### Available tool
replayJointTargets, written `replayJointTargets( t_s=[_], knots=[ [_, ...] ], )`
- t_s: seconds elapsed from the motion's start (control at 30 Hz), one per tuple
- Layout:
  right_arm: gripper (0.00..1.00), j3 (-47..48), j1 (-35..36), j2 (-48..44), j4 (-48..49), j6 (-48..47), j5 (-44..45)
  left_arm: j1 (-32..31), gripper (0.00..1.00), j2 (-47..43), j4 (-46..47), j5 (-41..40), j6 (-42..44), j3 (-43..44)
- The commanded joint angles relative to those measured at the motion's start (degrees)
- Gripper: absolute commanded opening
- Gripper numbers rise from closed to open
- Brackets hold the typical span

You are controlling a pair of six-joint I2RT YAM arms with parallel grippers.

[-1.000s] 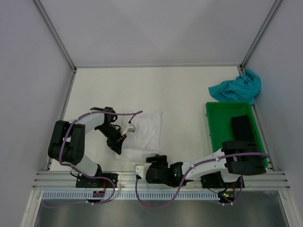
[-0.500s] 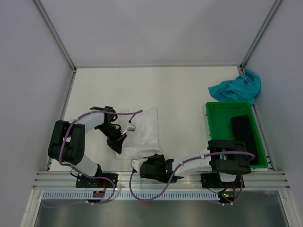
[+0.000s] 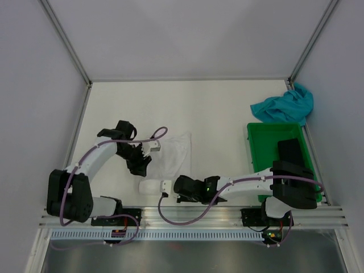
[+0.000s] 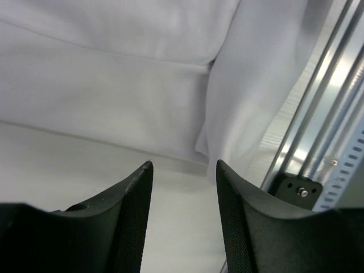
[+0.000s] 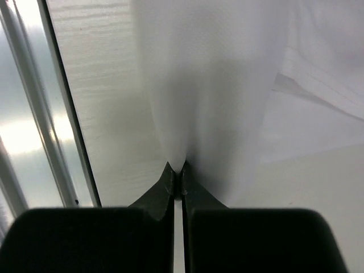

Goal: Roll the t-shirts
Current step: Roll the tshirt

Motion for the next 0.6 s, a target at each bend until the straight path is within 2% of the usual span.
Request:
replayJointTargets(
  t_s=[0.0, 0.2, 0.3, 0.37, 0.4, 0.57],
  knots=[
    [0.0, -0.6, -4.37, -3.94, 1.19, 3.86, -18.08, 0.28, 0.54, -7.76, 4.16, -2.32, -1.86, -0.58],
    [0.0, -2.53, -12.28, -5.44, 4.36, 6.5, -32.33, -0.16, 0.6, -18.49, 2.94, -2.14, -0.11, -1.11],
    [0.0, -3.5, -16.84, -4.91, 6.03, 8.26, -38.15, -1.3, 0.62, -20.18, 0.22, -0.83, 1.04, -0.67],
    [0.0, -4.38, -20.62, -4.65, 7.96, 10.28, -44.3, -4.19, 0.63, -21.32, -0.4, -1.0, 0.34, -1.2],
    [0.0, -4.64, -21.94, -4.47, 8.67, 10.72, -45.8, -7.42, 0.63, -21.59, -0.41, -2.31, -0.36, -2.42],
    [0.0, -4.82, -27.31, -2.81, 9.9, 11.52, -50.64, -15.62, 0.65, -23.7, 3.01, -5.65, -3.88, -8.74]
  ],
)
